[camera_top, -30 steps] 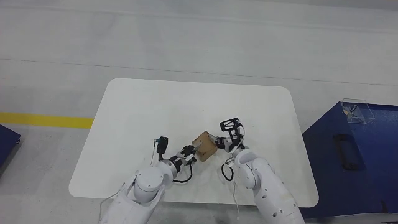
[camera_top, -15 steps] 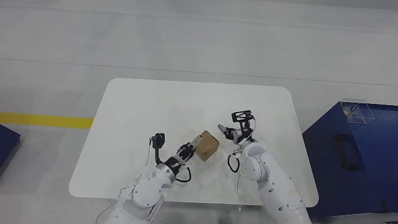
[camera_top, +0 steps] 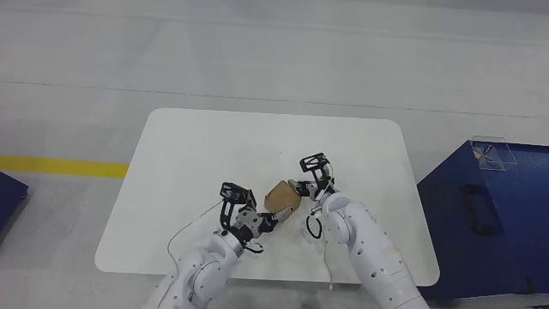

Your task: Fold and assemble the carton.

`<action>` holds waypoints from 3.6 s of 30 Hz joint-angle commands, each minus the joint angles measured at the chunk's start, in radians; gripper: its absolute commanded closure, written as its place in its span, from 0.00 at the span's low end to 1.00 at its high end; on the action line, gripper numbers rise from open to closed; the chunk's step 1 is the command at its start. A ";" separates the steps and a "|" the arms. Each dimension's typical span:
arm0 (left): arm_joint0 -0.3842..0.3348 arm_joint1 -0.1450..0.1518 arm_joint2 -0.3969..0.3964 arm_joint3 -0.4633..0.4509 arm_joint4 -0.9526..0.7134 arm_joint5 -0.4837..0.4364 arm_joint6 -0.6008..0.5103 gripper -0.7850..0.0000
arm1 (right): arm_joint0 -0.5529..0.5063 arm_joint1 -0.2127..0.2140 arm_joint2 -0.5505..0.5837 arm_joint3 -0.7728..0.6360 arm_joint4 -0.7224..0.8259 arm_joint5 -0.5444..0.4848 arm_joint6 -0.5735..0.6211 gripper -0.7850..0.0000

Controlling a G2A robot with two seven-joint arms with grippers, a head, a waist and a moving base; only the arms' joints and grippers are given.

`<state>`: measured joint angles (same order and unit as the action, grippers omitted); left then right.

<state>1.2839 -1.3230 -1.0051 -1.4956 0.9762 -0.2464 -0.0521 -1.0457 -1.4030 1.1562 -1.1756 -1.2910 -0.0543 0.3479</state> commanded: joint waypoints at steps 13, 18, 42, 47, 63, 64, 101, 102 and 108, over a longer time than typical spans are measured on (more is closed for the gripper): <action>-0.135 -0.030 0.129 0.193 0.446 0.147 0.037 0.00 | 0.016 0.003 0.052 0.014 0.057 0.030 -0.015 0.00; -0.162 -0.040 0.150 0.230 0.482 0.167 0.010 0.13 | 0.016 0.003 0.052 0.014 0.057 0.030 -0.015 0.00; -0.102 -0.084 0.022 0.132 -0.195 0.109 -0.099 1.00 | -0.093 0.027 0.224 -0.144 0.196 0.049 -0.109 0.00; -0.095 -0.096 -0.034 0.129 -0.583 0.126 -0.259 1.00 | -0.131 0.032 0.241 -0.194 0.212 0.045 -0.100 0.00; -0.160 -0.106 -0.059 0.249 -0.850 0.317 -0.430 0.00 | -0.131 0.029 0.207 -0.183 0.215 0.050 -0.096 0.00; -0.158 -0.105 -0.063 0.247 -0.854 0.327 -0.428 0.00 | -0.131 0.029 0.207 -0.183 0.215 0.050 -0.096 0.00; -0.068 -0.096 0.079 0.092 -0.085 0.256 -0.106 1.00 | -0.131 0.029 0.207 -0.183 0.215 0.050 -0.096 0.00; -0.073 -0.097 0.081 0.097 -0.080 0.264 -0.112 1.00 | -0.131 0.029 0.207 -0.183 0.215 0.050 -0.096 0.00; -0.057 -0.102 0.069 0.076 -0.113 0.227 -0.020 1.00 | -0.131 0.029 0.207 -0.183 0.215 0.050 -0.096 0.00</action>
<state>1.2201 -1.4252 -0.9312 -1.4140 0.8674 -0.0091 -0.0906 -1.1763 -1.3736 1.3636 -1.3585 -1.0764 -0.0040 0.2522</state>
